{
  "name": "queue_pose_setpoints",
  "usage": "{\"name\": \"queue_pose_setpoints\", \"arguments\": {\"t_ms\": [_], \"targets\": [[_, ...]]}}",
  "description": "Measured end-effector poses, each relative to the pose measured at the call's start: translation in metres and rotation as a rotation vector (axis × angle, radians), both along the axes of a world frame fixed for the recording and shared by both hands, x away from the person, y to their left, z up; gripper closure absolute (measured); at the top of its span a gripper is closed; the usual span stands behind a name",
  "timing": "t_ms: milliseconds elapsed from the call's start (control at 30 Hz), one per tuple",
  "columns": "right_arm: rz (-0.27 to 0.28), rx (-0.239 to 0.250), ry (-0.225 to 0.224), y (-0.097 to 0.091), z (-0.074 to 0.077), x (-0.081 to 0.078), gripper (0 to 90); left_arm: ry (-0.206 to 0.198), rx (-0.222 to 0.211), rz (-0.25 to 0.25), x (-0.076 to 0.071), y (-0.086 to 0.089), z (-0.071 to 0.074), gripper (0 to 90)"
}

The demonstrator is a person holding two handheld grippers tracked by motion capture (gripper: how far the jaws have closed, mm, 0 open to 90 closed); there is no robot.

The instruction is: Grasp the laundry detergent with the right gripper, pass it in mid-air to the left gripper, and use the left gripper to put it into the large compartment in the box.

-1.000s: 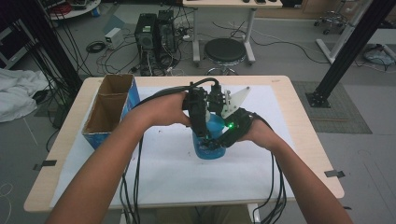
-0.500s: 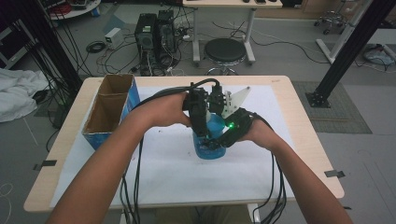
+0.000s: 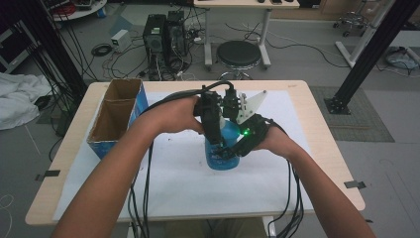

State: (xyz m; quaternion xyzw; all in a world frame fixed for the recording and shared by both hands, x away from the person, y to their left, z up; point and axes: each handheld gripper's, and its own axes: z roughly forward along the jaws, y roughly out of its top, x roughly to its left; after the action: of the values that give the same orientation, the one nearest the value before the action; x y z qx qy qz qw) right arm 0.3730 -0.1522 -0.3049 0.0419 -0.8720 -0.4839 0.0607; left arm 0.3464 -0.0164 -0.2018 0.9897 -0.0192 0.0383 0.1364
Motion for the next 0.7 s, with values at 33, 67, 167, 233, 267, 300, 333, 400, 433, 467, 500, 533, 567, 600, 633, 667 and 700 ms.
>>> {"name": "queue_pose_setpoints", "arguments": {"t_ms": [33,67,167,233,267,300,333,400,433,467,500,533,567,600,633,667,700], "targets": [[-0.017,-0.001,0.003,-0.002,0.001,0.0,24.7,-0.002,0.007,-0.004,-0.001,0.0,0.001,38.1],[-0.025,-0.002,0.017,-0.004,0.002,0.0,21.8,-0.005,0.014,-0.009,-0.001,0.0,0.002,38.1],[-0.027,-0.009,0.017,-0.014,0.005,-0.003,21.4,-0.003,0.008,0.005,-0.002,0.004,0.004,38.1],[-0.042,-0.037,0.02,-0.02,0.006,-0.005,11.0,-0.006,0.009,0.013,-0.002,0.007,0.005,38.1],[-0.05,-0.057,0.032,-0.023,0.005,-0.005,11.0,-0.007,0.011,0.018,-0.003,0.009,0.006,38.0],[-0.054,-0.073,0.033,-0.026,0.005,-0.006,11.0,-0.009,0.015,0.022,-0.003,0.01,0.006,38.1],[-0.07,-0.081,0.029,-0.03,0.005,-0.006,11.0,-0.008,0.017,0.026,-0.002,0.012,0.007,38.1],[-0.104,-0.09,0.029,-0.036,0.006,-0.006,11.0,-0.009,0.013,0.038,-0.002,0.017,0.007,38.0],[-0.143,-0.091,0.027,-0.04,0.007,-0.006,11.0,-0.011,0.014,0.045,-0.001,0.02,0.008,38.0],[-0.178,-0.098,0.03,-0.043,0.008,-0.005,11.0,-0.013,0.012,0.055,-0.001,0.022,0.009,38.0],[-0.203,-0.099,0.026,-0.047,0.009,-0.004,11.0,-0.013,0.013,0.067,-0.001,0.024,0.009,38.0],[-0.215,-0.099,0.03,-0.051,0.01,-0.003,11.0,-0.015,0.019,0.071,0.0,0.026,0.009,38.0],[-0.222,-0.095,0.034,-0.055,0.01,-0.002,11.0,-0.016,0.02,0.076,0.0,0.028,0.009,38.0],[-0.242,-0.084,0.038,-0.06,0.011,0.0,11.0,-0.018,0.023,0.08,0.001,0.029,0.01,38.0],[-0.266,-0.075,0.044,-0.065,0.013,0.002,11.0,-0.018,0.025,0.088,0.001,0.031,0.009,38.0],[-0.294,-0.065,0.047,-0.07,0.015,0.003,11.0,-0.021,0.027,0.094,0.001,0.033,0.01,38.0],[-0.313,-0.064,0.045,-0.075,0.017,0.003,11.0,-0.025,0.027,0.103,0.002,0.035,0.009,38.0]]}}
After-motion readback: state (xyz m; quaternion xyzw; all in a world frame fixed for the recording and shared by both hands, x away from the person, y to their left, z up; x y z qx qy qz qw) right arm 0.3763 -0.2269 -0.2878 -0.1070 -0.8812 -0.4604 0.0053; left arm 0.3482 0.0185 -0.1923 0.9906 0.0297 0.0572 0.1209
